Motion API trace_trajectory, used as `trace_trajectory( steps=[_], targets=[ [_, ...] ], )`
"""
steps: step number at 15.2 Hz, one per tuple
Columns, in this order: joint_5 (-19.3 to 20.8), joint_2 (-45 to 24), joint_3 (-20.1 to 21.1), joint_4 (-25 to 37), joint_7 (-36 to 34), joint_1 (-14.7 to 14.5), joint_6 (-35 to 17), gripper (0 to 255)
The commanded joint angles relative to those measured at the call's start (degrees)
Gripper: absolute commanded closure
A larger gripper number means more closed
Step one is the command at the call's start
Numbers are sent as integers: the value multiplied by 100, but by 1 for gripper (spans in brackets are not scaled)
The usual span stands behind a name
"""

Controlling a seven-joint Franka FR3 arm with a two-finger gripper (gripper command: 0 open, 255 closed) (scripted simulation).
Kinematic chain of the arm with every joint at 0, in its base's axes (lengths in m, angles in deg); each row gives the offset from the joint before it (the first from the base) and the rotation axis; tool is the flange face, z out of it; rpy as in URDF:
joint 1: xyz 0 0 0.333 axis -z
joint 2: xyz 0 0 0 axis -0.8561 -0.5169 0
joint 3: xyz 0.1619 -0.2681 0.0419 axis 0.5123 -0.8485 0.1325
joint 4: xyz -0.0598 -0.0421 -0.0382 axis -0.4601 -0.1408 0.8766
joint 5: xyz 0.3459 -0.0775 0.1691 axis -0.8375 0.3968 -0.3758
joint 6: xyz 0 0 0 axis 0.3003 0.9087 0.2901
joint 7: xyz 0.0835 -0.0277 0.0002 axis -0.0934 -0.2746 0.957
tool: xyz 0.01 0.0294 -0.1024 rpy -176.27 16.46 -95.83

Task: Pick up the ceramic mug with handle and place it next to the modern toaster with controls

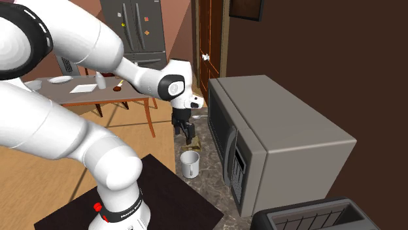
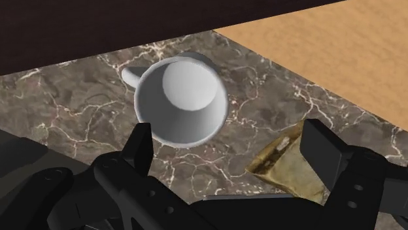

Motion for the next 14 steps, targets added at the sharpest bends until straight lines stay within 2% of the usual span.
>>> trace_trajectory(
  steps=[1, 4, 12, 14],
  targets=[
    [48, -394, 83, -131, -110, 40, -570, 0],
    [182, -1151, 245, -250, -353, 132, -1460, 0],
    [431, -2034, 335, -392, -544, 300, -2483, 0],
    [431, -2034, 334, -393, -544, 299, -2482, 0]
  ],
)
